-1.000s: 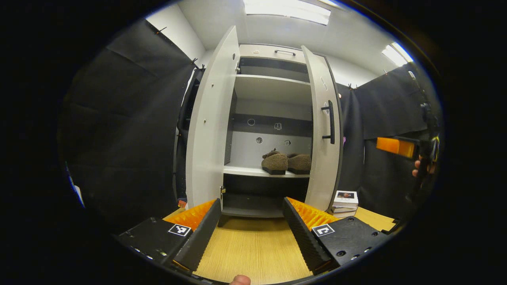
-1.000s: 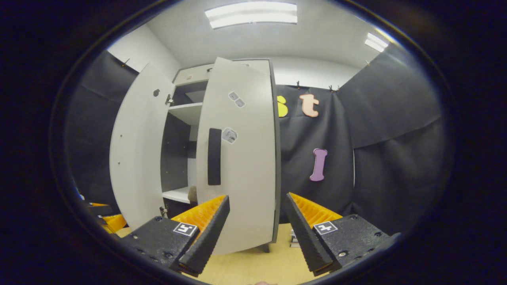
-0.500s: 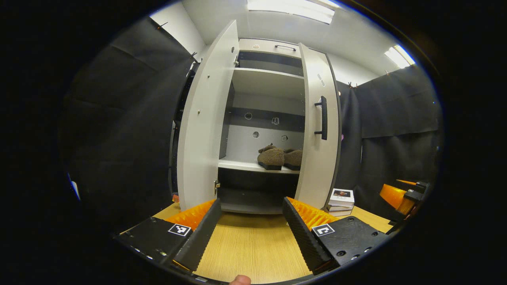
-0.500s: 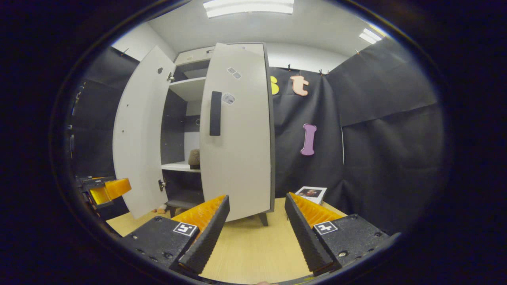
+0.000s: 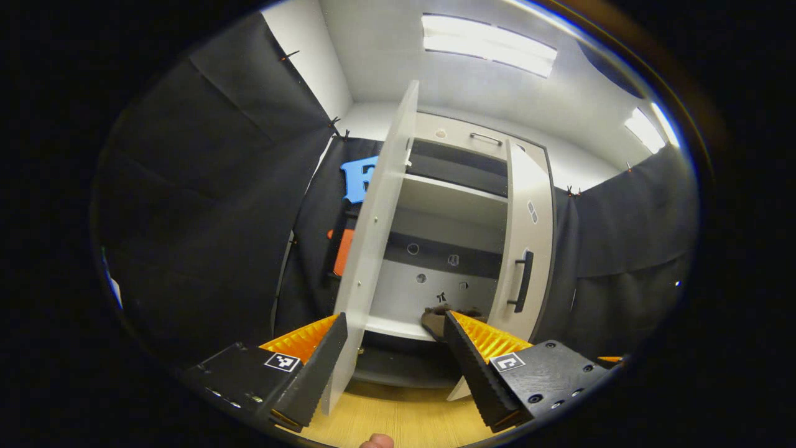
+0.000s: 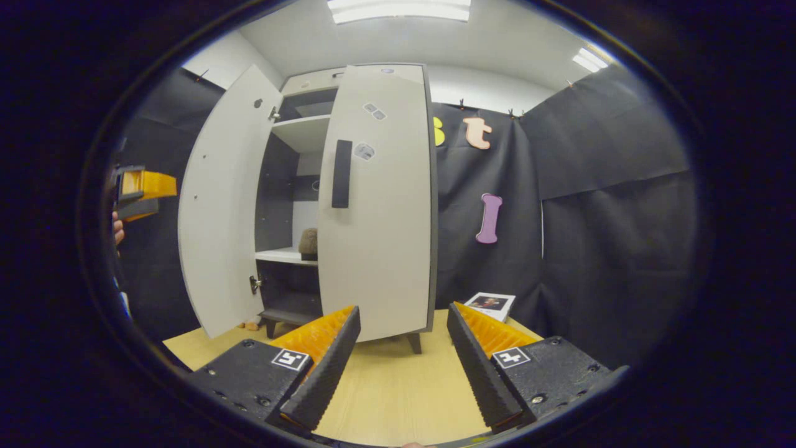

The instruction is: Grab one shoe with the right hand and put it into the shoe cabinet, grab the other shoe with the left hand and put it into the shoe cabinet; then close the right door with the right hand and the left door with the left hand.

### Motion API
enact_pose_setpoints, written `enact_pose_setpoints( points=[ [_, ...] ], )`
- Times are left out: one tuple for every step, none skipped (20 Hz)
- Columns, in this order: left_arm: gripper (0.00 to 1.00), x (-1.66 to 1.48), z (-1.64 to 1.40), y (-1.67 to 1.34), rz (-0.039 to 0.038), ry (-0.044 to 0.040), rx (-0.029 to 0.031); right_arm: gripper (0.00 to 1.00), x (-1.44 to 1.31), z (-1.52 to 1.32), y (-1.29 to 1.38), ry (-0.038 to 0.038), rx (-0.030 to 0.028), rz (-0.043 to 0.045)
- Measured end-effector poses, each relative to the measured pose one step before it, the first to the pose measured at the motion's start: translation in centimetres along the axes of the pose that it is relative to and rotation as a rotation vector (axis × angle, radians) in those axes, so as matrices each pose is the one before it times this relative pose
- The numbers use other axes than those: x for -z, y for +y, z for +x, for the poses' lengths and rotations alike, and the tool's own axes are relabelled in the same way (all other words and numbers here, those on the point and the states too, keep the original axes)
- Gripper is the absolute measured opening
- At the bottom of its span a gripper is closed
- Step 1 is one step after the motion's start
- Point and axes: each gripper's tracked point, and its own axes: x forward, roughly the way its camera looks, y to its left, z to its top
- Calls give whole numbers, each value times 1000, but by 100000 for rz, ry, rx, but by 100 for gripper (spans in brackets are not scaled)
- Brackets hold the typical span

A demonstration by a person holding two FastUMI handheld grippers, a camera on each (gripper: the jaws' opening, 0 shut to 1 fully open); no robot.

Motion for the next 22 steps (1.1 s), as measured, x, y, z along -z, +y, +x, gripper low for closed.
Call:
enact_pose_setpoints(
  points=[
    [95,-1145,611,1946,327,-1672,-3022,90,191,-77,208,258,-530,-320],
    [99,-901,712,2432,1266,-1636,-4864,90,173,-2,273,548,-826,-275],
    [100,-534,865,2271,1342,-891,-4654,92,124,-44,285,342,-799,-383],
    [95,-674,719,2132,920,-530,-3523,92,-102,20,39,-153,-234,-334],
    [99,-355,916,1644,549,28,-3575,92,-95,-12,-4,-233,-189,-198],
    [95,-204,1187,1079,998,-342,-2160,92,-73,-22,-58,-130,35,8],
    [95,-113,999,840,727,-150,-1572,92,-35,41,-85,-91,202,116],
    [95,282,1176,593,-79,531,47,92,-58,51,-147,46,255,60],
    [99,364,1106,300,-478,879,-100,92,67,-7,-151,340,362,-227],
    [95,214,1094,210,-460,422,233,92,-58,99,-175,272,317,-260],
    [95,535,910,-50,-648,1081,460,92,86,42,-154,297,220,-135],
    [95,455,498,150,-255,1028,86,92,-28,60,-163,337,242,-9],
    [95,409,846,121,312,1150,-270,92,-70,94,-151,169,346,197],
    [95,335,452,3,309,1098,-486,92,-72,70,-135,53,167,444],
    [99,191,422,-127,747,534,-79,92,67,147,-72,377,239,243],
    [95,217,147,-158,992,101,-304,92,-7,83,-170,275,394,-120],
    [95,-14,-65,-119,1366,-1020,-446,92,-124,71,-195,-196,554,-232],
    [94,-32,-214,-117,675,-1004,-274,90,-141,70,-139,-372,336,-117],
    [94,37,-226,-122,55,-249,9,92,74,109,23,-53,-74,-116],
    [94,-33,-276,-244,310,-276,534,92,14,70,64,71,-317,-111],
    [99,207,-158,-164,272,302,353,92,44,97,53,82,-174,-111],
    [94,74,-43,-201,254,631,546,92,16,122,100,56,-295,1]
  ],
)
